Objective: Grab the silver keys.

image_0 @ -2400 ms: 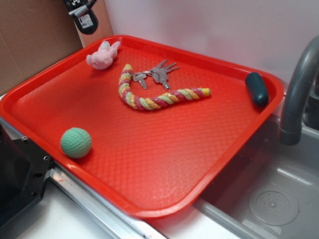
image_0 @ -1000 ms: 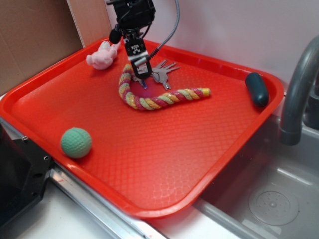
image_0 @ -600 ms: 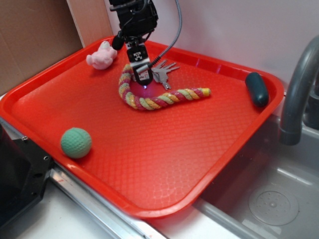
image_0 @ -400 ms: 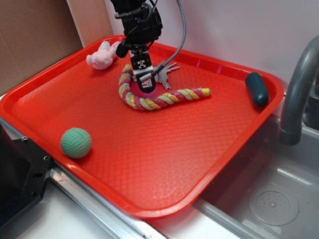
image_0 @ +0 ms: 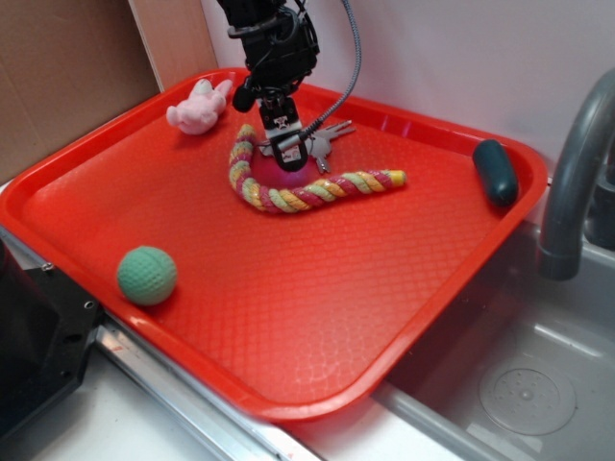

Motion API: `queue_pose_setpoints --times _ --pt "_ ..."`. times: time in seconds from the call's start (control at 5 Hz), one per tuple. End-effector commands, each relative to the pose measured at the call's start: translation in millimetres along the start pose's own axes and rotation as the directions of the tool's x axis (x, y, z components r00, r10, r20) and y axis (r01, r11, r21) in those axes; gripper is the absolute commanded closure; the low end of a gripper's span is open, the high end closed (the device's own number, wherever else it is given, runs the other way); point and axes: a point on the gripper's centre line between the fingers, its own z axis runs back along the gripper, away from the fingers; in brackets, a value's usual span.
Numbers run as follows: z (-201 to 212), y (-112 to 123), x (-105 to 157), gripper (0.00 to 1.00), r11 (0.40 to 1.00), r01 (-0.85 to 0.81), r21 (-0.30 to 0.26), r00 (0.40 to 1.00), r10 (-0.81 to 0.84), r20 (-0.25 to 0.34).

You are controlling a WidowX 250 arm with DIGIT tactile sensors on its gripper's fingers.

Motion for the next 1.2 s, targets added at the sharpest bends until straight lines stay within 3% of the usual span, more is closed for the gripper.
queue_pose_setpoints --times 0.0,0.2,0.4,0.6,0.8,1.0 --pt "-1.7 -7.5 4.3 1.0 1.0 0.014 0.003 1.0 -0.014 0.02" --pt "26.1 -14.8 -5.7 1.0 0.998 -0.044 0.052 0.997 0.041 0.058" --pt "76.5 -25.1 -20.3 1.0 0.978 -0.185 0.099 0.973 0.168 0.159" --pt "126.3 -37.5 -42.6 1.0 0.913 -0.403 0.061 0.874 0.364 0.322" --pt "177.6 -60.2 -70.1 1.0 0.78 -0.625 0.021 0.744 0.588 0.316" --pt "207.6 -75.1 -66.1 1.0 0.665 -0.747 0.012 0.635 0.707 0.313"
